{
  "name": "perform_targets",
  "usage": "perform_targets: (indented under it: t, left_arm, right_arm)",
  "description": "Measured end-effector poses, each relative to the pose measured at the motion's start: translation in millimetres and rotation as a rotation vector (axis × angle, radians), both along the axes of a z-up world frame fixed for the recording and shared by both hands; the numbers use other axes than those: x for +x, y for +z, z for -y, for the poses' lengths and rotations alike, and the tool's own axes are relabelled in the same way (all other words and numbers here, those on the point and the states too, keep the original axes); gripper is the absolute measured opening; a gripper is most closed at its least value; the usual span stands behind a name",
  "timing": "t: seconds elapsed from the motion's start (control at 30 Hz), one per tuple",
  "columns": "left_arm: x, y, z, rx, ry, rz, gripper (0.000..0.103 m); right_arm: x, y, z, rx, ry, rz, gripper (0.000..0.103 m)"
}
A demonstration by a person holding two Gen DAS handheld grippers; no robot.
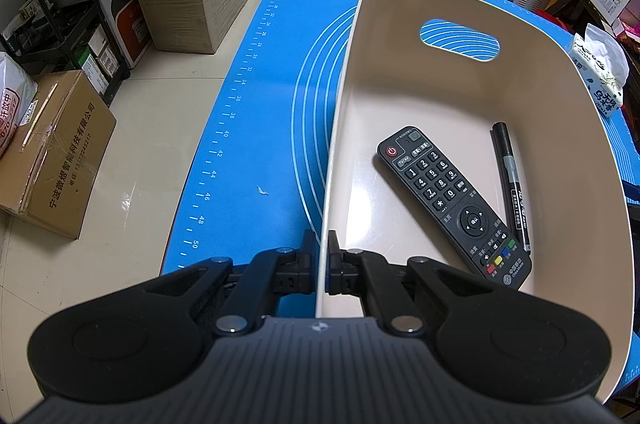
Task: Organize rigid objects
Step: 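Grasp the orange-purple toy knife on the mat with the right tool, then carry the toy knife into the bin with the right tool and release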
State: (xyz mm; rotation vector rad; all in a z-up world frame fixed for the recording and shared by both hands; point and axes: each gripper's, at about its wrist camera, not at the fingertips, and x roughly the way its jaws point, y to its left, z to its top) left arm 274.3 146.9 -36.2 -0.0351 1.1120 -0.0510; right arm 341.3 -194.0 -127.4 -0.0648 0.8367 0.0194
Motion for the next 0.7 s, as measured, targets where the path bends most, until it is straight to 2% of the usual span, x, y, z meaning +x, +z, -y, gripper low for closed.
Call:
perform_targets:
  t: [0.1,0.2,0.27,0.5,0.7]
  left_arm:
    - [0,0,0,0.001,0.0,0.0,0.006]
    - [0,0,0,0.0,0.0,0.0,0.006]
    - [0,1,0,-0.001,0.0,0.0,0.006]
    - [0,0,0,-0.001,0.0,0.0,0.006]
    - [0,0,0,0.0,0.001,0.0,0.006]
  right_arm:
    - [0,0,2,0.029,0.011,0.013,0.096]
    - [-1,2,-1,0.046,0.023,0.024,0.085]
    - [-1,3,-5,0.054,0.041,0.029,0.073]
    - [-5,9,-9,0.03,0.016,0.038,0.072]
    - [-18,27,-7,0.024,-0.013,0.083,0.072]
